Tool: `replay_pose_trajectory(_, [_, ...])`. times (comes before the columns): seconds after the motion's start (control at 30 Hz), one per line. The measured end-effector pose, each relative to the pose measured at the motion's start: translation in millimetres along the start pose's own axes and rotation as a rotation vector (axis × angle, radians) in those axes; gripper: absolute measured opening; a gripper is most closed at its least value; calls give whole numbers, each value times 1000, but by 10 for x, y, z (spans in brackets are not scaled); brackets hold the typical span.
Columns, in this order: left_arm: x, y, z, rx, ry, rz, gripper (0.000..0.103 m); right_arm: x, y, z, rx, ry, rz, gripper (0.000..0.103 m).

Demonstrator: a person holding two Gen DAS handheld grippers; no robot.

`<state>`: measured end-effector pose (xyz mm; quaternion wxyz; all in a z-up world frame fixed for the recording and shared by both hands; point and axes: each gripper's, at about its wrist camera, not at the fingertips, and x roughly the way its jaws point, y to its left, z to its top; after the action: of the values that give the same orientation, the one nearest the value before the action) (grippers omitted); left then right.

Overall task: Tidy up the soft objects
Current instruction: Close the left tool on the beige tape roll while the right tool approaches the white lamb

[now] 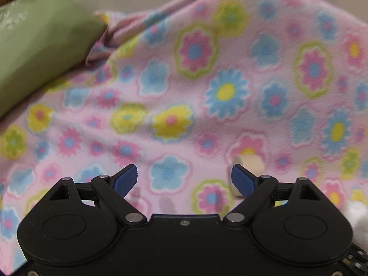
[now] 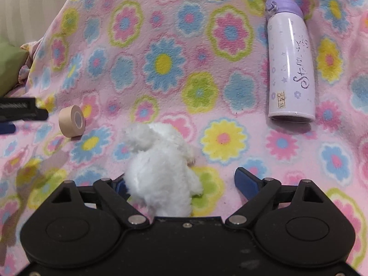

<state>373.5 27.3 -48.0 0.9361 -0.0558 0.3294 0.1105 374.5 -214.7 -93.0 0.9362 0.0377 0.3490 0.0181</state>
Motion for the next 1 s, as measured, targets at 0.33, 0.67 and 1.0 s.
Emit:
replay_pose_trajectory(0.33, [118, -297, -64, 117, 0, -56, 85, -21, -28, -16, 22, 0, 7, 91])
replay_pose_trajectory(0.67, [28, -387, -101, 167, -19, -165, 85, -34, -43, -18, 35, -1, 12, 91])
replay_pose_trajectory(1.0, [279, -755, -57, 265, 31, -235, 85, -47, -43, -16, 42, 2, 13, 91])
